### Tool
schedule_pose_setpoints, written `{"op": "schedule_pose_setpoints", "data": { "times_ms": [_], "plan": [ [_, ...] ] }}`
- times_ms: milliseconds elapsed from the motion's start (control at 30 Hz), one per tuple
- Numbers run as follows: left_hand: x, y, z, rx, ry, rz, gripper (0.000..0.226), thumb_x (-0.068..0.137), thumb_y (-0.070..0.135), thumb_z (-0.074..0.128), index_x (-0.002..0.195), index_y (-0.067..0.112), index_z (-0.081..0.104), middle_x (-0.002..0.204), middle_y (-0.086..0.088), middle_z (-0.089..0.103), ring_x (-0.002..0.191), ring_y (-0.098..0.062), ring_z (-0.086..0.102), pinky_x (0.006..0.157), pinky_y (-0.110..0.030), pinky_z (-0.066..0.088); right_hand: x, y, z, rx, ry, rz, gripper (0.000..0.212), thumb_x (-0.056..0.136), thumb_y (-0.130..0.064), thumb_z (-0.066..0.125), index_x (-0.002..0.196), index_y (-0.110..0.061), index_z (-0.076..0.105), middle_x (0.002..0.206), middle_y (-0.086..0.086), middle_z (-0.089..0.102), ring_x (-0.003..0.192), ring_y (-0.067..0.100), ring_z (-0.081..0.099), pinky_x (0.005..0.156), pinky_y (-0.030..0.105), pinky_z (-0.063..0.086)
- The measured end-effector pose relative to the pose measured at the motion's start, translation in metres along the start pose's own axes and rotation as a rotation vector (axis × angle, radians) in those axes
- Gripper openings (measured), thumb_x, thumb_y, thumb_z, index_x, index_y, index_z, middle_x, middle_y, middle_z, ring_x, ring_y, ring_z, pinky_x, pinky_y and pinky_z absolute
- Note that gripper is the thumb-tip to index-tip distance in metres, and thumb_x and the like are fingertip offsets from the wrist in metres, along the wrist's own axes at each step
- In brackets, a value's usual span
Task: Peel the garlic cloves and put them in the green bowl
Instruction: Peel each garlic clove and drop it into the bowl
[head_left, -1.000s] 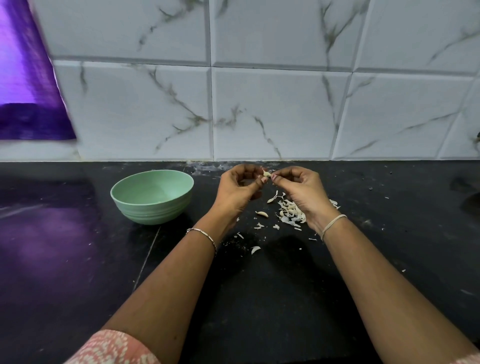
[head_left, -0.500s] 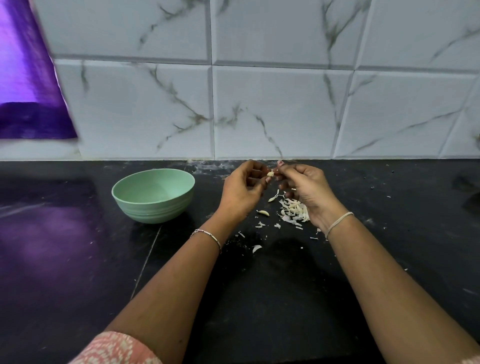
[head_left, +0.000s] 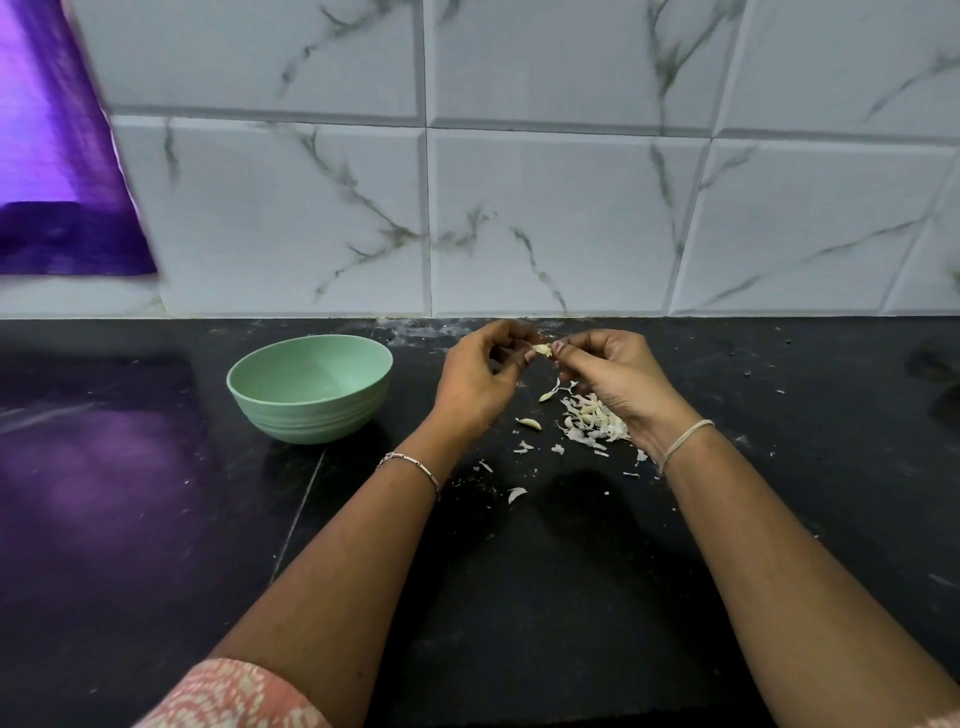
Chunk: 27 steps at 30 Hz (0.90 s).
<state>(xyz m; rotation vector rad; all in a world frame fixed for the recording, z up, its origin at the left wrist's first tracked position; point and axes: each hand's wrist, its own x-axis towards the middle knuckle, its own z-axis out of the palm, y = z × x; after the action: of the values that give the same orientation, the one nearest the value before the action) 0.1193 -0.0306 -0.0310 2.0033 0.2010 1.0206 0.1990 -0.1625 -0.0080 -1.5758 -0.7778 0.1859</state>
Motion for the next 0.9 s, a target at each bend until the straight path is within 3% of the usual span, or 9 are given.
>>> {"op": "schedule_pose_setpoints", "data": {
  "times_ms": [233,367,467,600,733,900],
  "plan": [
    [-0.001,0.001,-0.003,0.071,-0.003,-0.001,0.016,0.086,0.017,0.072,0.090,0.031,0.065,0.083,0.019,0.064,0.076,0.001,0.059,0.069,-0.014,0.043,0.001,0.003,0.004,-0.078,0.005,-0.068,0.010,0.093,-0.009,0.062,0.084,-0.012,0.066,0.070,0.000,0.060,0.060,0.004,0.054,0.058,0.010,0.043],
    [-0.002,0.003,-0.001,0.097,0.050,0.012,0.016,0.084,0.017,0.074,0.086,0.031,0.067,0.080,0.012,0.061,0.073,-0.010,0.057,0.064,-0.015,0.043,0.004,0.008,0.005,-0.121,0.065,-0.115,0.014,0.092,-0.012,0.063,0.081,-0.020,0.065,0.074,-0.001,0.063,0.071,0.012,0.058,0.071,0.028,0.050],
    [-0.003,0.008,0.000,-0.178,0.028,-0.168,0.008,0.086,0.013,0.071,0.089,0.020,0.072,0.076,0.006,0.067,0.073,-0.010,0.061,0.071,-0.027,0.055,0.006,0.011,0.007,-0.321,0.139,-0.229,0.011,0.089,-0.016,0.065,0.080,-0.023,0.065,0.075,-0.001,0.066,0.068,0.018,0.060,0.069,0.034,0.050],
    [-0.004,0.016,-0.002,-0.626,-0.020,-0.501,0.021,0.090,0.013,0.067,0.106,0.000,0.068,0.080,-0.004,0.069,0.074,-0.015,0.062,0.070,-0.030,0.058,0.002,0.010,0.006,-0.595,0.155,-0.454,0.003,0.086,-0.015,0.064,0.087,-0.015,0.067,0.084,-0.004,0.062,0.075,0.017,0.059,0.069,0.032,0.048],
    [-0.003,0.013,-0.007,-0.815,-0.049,-0.597,0.008,0.086,0.012,0.071,0.091,0.007,0.067,0.077,-0.005,0.072,0.069,-0.016,0.068,0.071,-0.030,0.060,-0.001,0.011,0.008,-0.711,0.117,-0.559,0.002,0.085,-0.016,0.065,0.087,-0.016,0.065,0.082,-0.009,0.057,0.073,0.012,0.054,0.068,0.028,0.043],
    [-0.002,0.010,-0.010,-0.865,-0.101,-0.647,0.009,0.089,-0.001,0.061,0.097,-0.001,0.067,0.072,-0.008,0.073,0.064,-0.012,0.069,0.071,-0.025,0.059,-0.001,0.011,0.008,-0.842,0.087,-0.600,0.005,0.085,-0.018,0.065,0.088,-0.014,0.065,0.085,-0.003,0.062,0.075,0.021,0.059,0.072,0.033,0.046]
  ]
}}
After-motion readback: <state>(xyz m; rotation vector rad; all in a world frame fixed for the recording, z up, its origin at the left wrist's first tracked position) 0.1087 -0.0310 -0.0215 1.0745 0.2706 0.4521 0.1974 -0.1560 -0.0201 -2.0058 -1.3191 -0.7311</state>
